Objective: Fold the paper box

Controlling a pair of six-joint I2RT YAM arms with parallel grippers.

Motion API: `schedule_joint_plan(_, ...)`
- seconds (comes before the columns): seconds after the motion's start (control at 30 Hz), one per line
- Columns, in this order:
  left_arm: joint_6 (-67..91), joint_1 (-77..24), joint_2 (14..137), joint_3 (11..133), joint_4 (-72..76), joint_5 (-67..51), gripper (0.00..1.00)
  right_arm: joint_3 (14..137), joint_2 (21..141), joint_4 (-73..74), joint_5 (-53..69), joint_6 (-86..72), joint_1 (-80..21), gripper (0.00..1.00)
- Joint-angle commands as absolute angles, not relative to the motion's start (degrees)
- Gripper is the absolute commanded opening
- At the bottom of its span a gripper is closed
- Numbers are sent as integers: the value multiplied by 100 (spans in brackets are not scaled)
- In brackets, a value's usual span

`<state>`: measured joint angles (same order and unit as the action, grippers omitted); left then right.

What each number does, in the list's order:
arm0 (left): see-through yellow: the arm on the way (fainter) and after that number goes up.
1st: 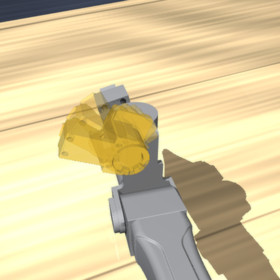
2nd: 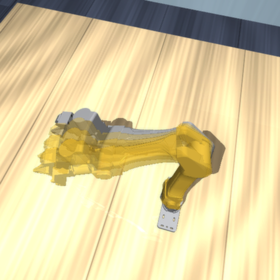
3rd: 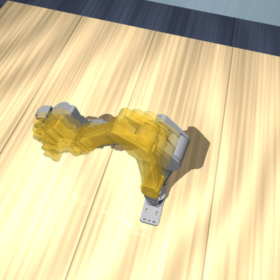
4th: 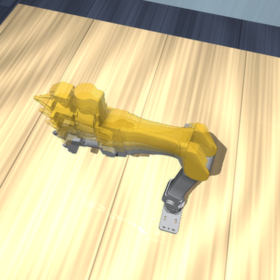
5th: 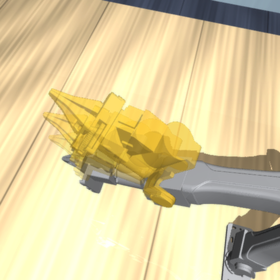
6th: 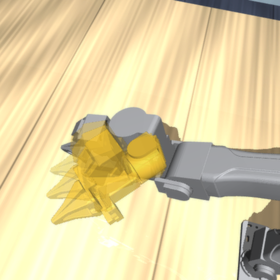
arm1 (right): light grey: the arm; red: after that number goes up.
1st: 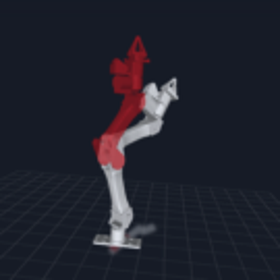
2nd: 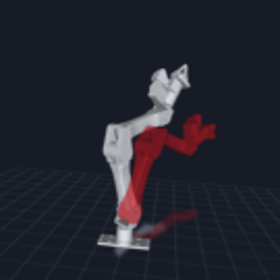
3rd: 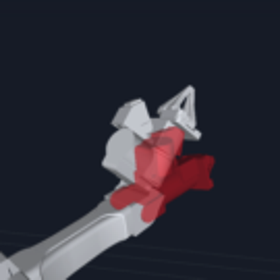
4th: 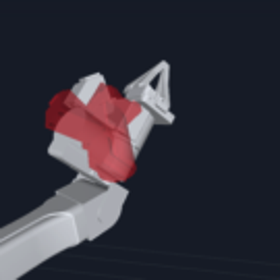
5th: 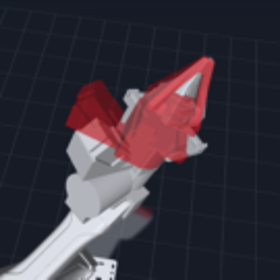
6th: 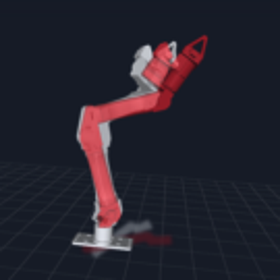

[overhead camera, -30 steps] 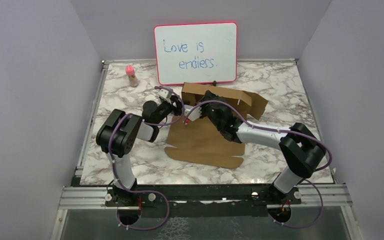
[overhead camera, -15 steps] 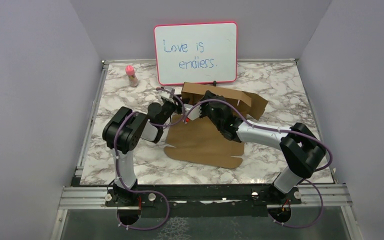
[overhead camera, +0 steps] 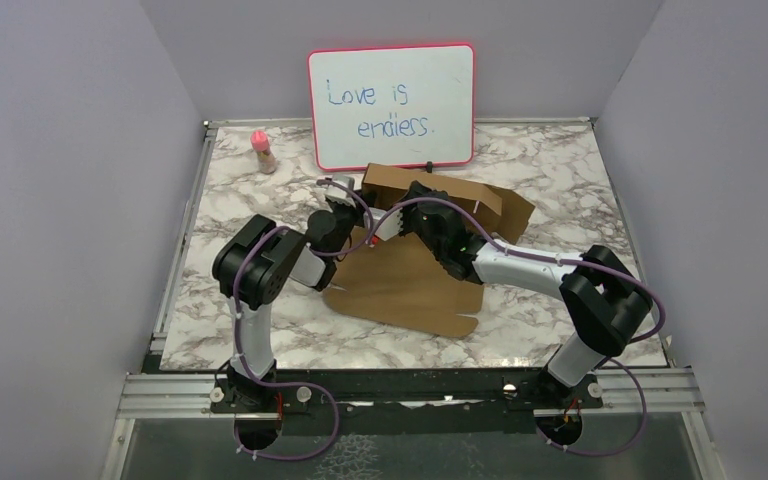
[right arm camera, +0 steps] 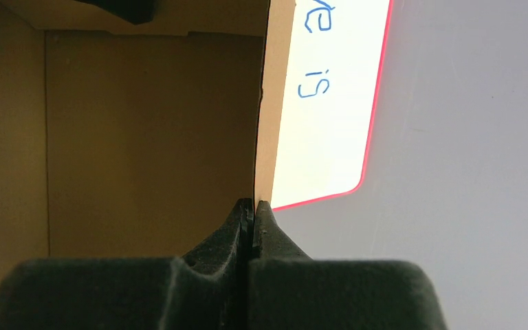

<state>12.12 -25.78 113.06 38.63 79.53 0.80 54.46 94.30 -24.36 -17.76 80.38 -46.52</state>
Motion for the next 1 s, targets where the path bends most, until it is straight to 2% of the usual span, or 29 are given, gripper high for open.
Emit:
schedule_joint_plan(0.0, 917, -2690, 11416, 3904, 8200, 1301, 33, 5411, 9523, -1595, -1411, 7778, -4767, 1)
schedule_joint_plan(0.47, 474, -3361, 11628, 4070, 8441, 3501, 29, 5492, 9486, -1313, -1412, 7645, -4772, 1)
schedule_joint_plan(0.97, 51, -3701, 11816, 4313, 8932, 4763, 31, 5498, 9454, -1195, -1440, 7533, -4771, 1)
